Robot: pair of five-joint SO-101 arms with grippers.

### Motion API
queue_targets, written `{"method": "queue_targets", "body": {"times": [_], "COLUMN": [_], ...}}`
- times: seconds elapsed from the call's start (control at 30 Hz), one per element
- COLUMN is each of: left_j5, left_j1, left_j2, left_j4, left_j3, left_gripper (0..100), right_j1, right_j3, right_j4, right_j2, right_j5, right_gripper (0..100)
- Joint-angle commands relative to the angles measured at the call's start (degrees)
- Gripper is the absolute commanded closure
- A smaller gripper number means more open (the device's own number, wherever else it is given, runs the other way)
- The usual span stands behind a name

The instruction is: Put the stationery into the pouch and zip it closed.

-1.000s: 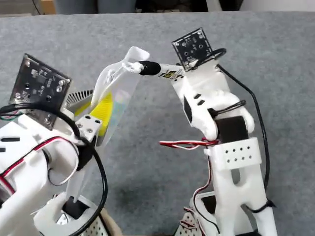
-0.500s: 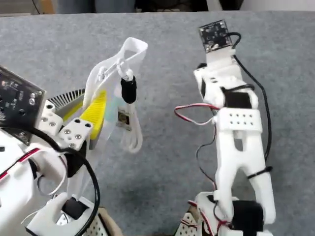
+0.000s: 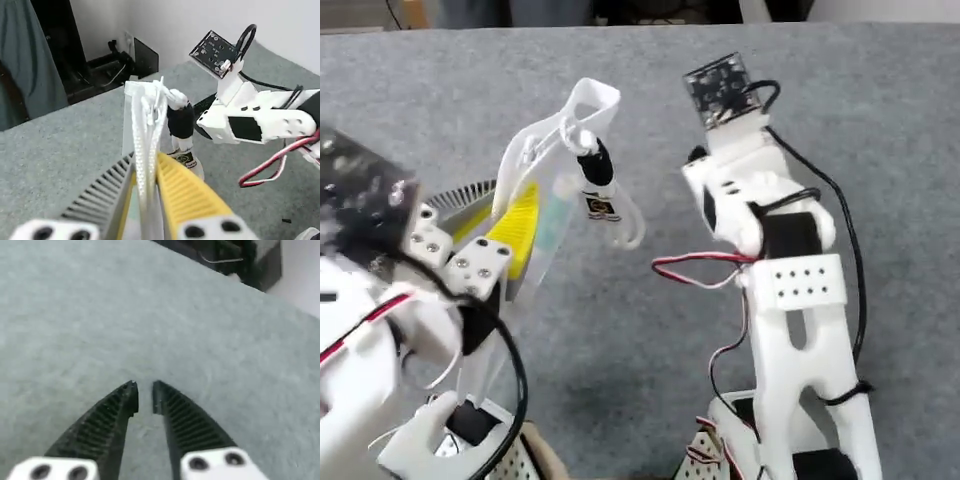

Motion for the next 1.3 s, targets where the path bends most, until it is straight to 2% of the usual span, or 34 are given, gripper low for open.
{"method": "queue_targets", "body": {"times": [0.0, 0.23, 0.4, 0.5, 0.7, 0.83, 1.27], "left_j5": [0.62, 1.67, 3.69, 3.52, 3.78, 3.78, 3.96], "left_j1": [0.04, -0.04, -6.37, -8.57, -9.1, -9.01, -8.66], "left_j2": [1.41, 2.37, 2.46, 2.11, 2.02, 1.93, 1.93], "left_j4": [-1.23, -5.71, -10.2, -12.92, -13.89, -13.89, -13.54], "left_j3": [0.22, 6.29, 12.09, 16.22, 17.89, 17.8, 17.27], "left_gripper": [97, 97, 97, 97, 97, 97, 97], "right_j1": [-1.49, -6.51, -8.62, -11.6, -19.87, -23.47, -24.35], "right_j3": [-3.38, -12.7, -18.42, -21.14, -24.48, -22.46, -8.4], "right_j4": [4.04, 16.62, 23.3, 27.52, 33.85, 30.95, 13.71], "right_j2": [-2.07, -2.42, -2.42, -2.42, -2.59, -5.14, -6.11], "right_j5": [-1.58, -4.22, -7.56, -8.79, -10.73, -11.43, -11.52], "right_gripper": [89.1, 89.6, 88.5, 84.3, 83.9, 83.9, 83.9]}}
